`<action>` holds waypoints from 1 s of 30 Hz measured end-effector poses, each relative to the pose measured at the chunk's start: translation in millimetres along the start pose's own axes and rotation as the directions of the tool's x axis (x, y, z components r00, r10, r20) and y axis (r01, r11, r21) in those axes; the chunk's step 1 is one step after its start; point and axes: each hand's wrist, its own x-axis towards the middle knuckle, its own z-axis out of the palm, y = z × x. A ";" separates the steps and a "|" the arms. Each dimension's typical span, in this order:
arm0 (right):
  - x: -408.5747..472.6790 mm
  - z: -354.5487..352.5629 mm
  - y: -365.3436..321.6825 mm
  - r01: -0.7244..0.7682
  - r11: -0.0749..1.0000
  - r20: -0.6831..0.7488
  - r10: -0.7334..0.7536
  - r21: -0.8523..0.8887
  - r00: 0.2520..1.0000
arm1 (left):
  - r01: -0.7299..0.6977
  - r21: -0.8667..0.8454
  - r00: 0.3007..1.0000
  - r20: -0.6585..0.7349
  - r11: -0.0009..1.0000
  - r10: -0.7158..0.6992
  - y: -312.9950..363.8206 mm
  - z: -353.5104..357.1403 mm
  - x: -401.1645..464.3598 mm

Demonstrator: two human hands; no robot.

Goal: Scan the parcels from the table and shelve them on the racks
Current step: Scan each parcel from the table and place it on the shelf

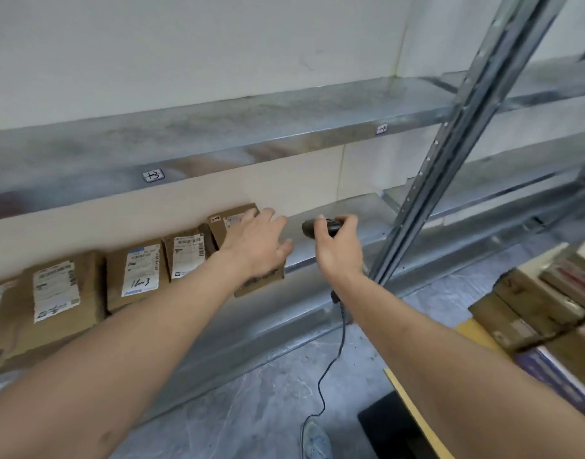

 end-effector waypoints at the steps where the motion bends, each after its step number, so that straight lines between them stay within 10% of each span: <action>1: -12.4 -6.9 0.5 -0.004 1.000 -0.033 0.004 0.000 0.999 | -0.035 -0.006 0.999 -0.009 0.999 0.035 5.6 -3.9 -6.7; 30: -298.4 -338.1 184.0 -0.229 0.957 -0.670 0.287 0.176 0.684 | -0.725 0.016 0.688 -0.036 0.688 0.725 404.6 -23.7 -192.0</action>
